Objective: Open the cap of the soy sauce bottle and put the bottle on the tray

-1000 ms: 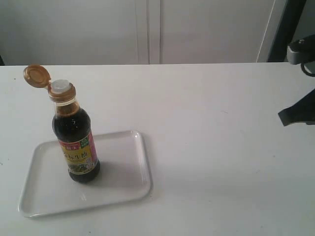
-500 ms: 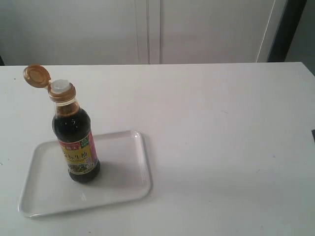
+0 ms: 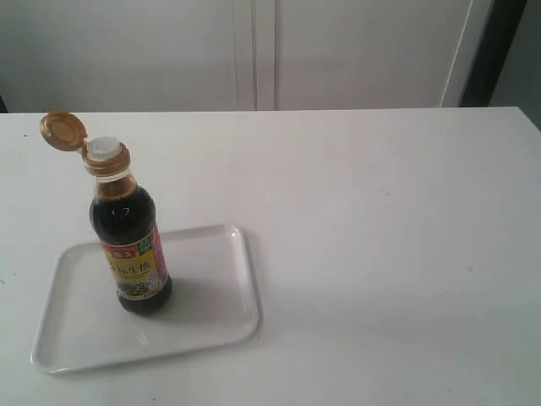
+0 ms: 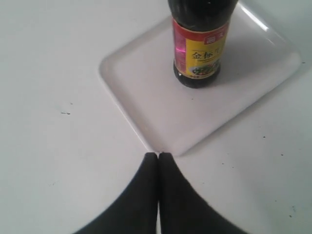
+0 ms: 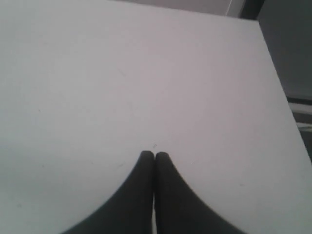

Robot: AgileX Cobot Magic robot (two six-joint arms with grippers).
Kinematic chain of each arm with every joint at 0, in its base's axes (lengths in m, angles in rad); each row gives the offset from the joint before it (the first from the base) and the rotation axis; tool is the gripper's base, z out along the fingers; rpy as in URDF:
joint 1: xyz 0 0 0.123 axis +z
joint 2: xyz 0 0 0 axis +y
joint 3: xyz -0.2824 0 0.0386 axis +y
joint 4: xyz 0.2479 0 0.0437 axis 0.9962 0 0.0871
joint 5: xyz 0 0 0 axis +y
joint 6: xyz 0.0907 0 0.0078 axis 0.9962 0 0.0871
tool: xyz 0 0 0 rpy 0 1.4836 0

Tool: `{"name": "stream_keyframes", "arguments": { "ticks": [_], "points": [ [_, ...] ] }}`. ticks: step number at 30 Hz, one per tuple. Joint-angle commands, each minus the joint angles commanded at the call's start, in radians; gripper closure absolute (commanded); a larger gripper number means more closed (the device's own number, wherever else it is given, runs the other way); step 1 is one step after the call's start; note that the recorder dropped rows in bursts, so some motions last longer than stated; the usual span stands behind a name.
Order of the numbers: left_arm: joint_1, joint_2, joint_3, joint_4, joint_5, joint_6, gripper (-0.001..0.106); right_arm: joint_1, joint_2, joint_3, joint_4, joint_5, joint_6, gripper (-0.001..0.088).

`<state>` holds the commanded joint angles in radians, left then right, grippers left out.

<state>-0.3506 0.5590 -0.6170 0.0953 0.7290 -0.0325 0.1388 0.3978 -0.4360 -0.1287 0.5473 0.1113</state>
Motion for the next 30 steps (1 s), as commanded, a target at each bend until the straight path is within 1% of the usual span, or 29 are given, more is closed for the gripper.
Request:
{"name": "stream_keyframes", "arguments": {
  "ticks": [4,7,11,30],
  "points": [
    [0.0,0.0,0.0,-0.025,0.012,-0.01,0.105,0.0,-0.029,0.013,0.0,-0.004,0.0,0.0868],
    [0.0,0.0,0.004,-0.038,-0.007,-0.02,0.105,0.0,-0.031,0.017,0.0,-0.004,0.0,0.0868],
    [0.0,0.0,0.004,-0.047,0.005,-0.02,0.105,0.0,-0.031,0.018,0.009,0.024,0.002,0.0868],
    [0.0,0.0,0.004,-0.041,-0.003,-0.017,0.105,0.0,-0.031,0.018,0.002,0.012,0.002,0.0868]
  ]
}}
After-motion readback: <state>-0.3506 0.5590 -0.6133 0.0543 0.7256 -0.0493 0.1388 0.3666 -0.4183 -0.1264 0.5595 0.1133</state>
